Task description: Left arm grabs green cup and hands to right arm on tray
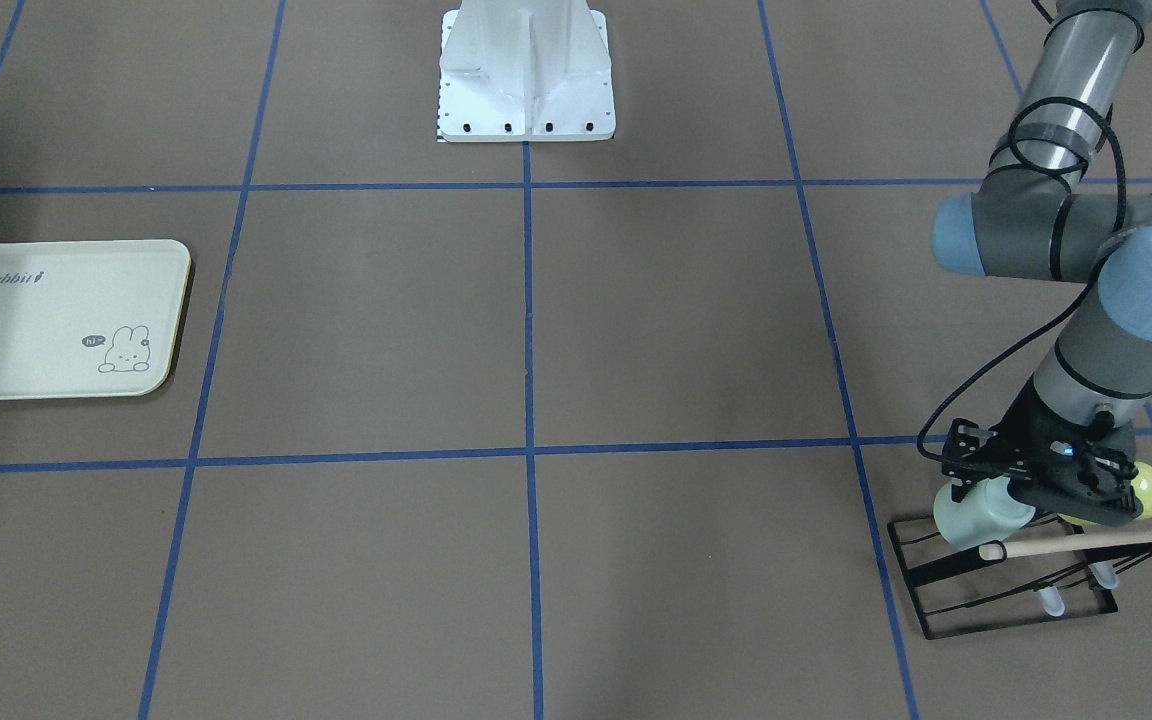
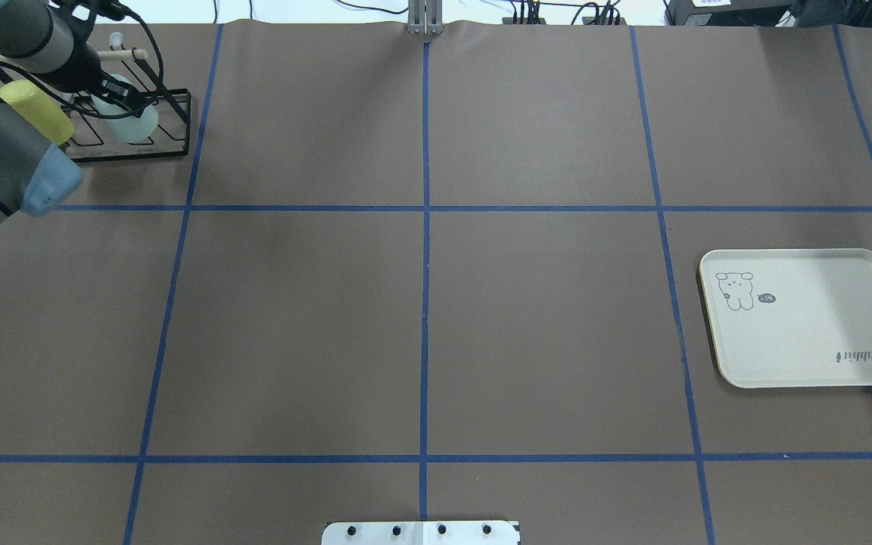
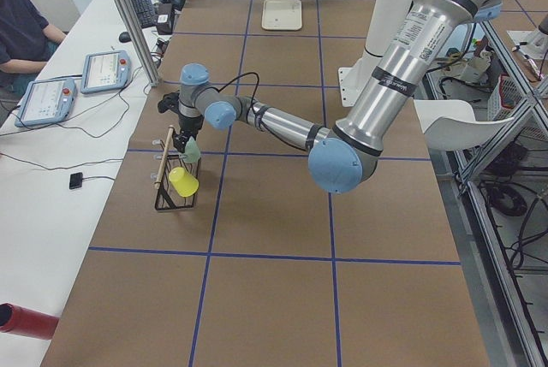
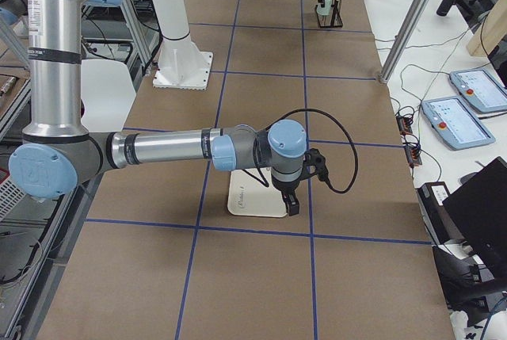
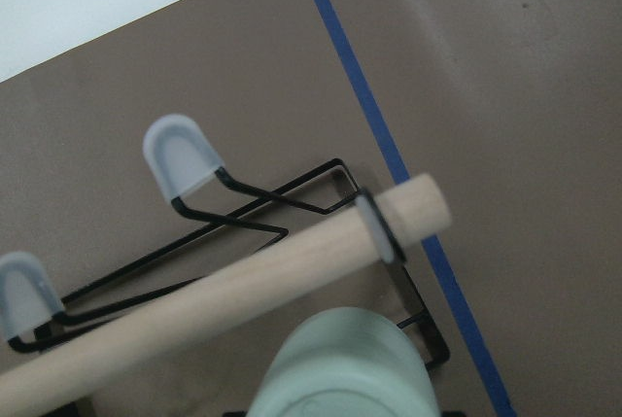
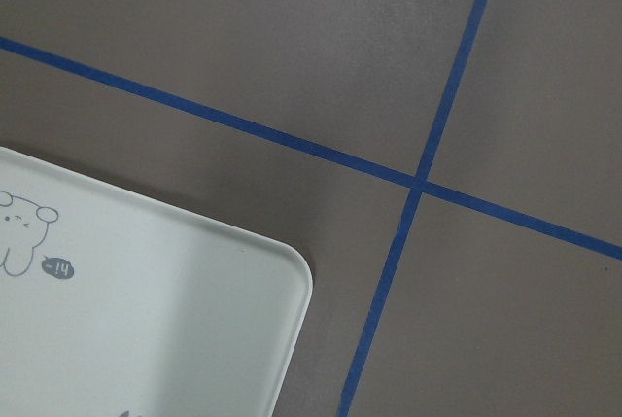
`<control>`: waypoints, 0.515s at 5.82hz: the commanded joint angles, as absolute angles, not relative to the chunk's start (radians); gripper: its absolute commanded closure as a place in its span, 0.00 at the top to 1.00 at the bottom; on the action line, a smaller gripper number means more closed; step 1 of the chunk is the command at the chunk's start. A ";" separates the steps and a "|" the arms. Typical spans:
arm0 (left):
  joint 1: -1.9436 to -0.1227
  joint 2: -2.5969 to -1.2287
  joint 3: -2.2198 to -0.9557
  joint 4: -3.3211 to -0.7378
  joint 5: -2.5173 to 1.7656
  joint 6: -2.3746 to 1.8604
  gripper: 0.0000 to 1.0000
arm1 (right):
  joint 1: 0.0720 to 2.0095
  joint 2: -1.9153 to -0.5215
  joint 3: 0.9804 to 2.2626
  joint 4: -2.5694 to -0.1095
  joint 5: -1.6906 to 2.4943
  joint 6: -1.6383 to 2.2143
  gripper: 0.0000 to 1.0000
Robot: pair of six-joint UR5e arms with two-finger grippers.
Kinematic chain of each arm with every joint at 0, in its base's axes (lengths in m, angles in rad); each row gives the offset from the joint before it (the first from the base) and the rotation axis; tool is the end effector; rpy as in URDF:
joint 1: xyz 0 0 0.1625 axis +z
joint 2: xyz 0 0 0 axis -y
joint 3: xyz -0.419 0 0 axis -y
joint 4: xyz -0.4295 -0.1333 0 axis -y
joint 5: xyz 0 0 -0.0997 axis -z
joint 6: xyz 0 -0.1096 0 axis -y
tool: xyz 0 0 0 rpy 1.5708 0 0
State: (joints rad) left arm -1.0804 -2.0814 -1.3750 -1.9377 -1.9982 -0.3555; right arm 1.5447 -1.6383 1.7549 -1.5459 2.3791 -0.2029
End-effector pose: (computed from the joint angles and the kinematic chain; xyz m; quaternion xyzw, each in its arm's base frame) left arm 0.2773 -0.7060 0.4097 0.2159 0.3164 0.1328 0.9142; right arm 0.0408 -0.5089 0.5915 0.0994 -0.3850 -0.1324 0.9080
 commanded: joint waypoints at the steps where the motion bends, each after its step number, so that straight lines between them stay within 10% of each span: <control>1: -1.106 -2.076 -1.437 -1.924 -2.006 -0.344 0.20 | 1.545 -1.638 1.755 -1.546 2.379 -0.202 1.00; 3: -1.208 -2.042 -1.515 -1.919 -2.176 -0.344 0.17 | 1.545 -1.638 1.756 -1.545 2.381 -0.202 1.00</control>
